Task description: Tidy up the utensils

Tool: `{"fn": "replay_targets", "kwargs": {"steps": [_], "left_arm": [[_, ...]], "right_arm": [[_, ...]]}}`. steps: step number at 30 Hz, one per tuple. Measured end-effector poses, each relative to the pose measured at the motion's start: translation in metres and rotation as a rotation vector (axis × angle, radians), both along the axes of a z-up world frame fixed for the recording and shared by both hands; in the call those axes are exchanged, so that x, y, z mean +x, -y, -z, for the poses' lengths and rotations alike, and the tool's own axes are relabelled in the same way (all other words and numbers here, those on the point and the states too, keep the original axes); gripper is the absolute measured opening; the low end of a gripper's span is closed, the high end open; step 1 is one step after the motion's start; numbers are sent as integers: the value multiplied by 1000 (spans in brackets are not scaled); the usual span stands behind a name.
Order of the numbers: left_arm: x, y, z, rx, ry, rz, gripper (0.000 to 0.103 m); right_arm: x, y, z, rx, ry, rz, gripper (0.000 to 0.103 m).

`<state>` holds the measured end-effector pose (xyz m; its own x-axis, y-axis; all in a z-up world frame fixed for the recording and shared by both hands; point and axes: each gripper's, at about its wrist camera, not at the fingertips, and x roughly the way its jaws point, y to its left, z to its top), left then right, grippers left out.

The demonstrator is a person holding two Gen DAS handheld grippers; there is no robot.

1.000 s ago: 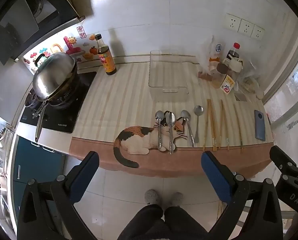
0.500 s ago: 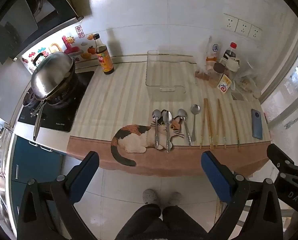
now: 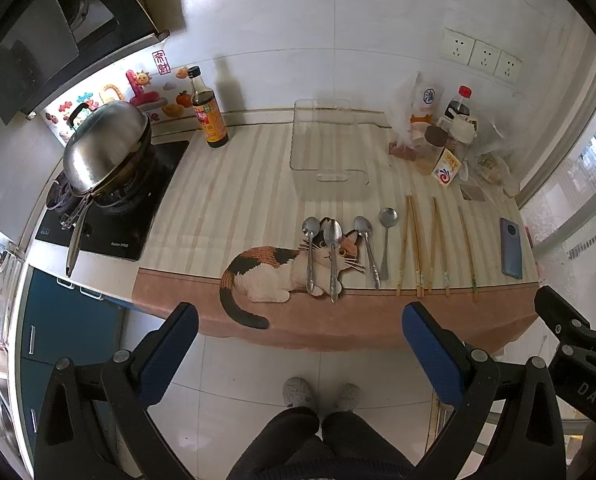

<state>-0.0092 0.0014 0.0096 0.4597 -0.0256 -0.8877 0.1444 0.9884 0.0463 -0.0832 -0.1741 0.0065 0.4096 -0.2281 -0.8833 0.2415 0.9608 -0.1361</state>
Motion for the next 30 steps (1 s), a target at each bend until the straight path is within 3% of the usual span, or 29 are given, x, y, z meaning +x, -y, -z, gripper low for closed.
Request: {"fn": "replay_targets", "kwargs": {"steps": [30], "left_arm": [[-2,3,-7,-11,24,-15,103]], "right_arm": [[-5,4,-9,-11,21,-5,103]]}}
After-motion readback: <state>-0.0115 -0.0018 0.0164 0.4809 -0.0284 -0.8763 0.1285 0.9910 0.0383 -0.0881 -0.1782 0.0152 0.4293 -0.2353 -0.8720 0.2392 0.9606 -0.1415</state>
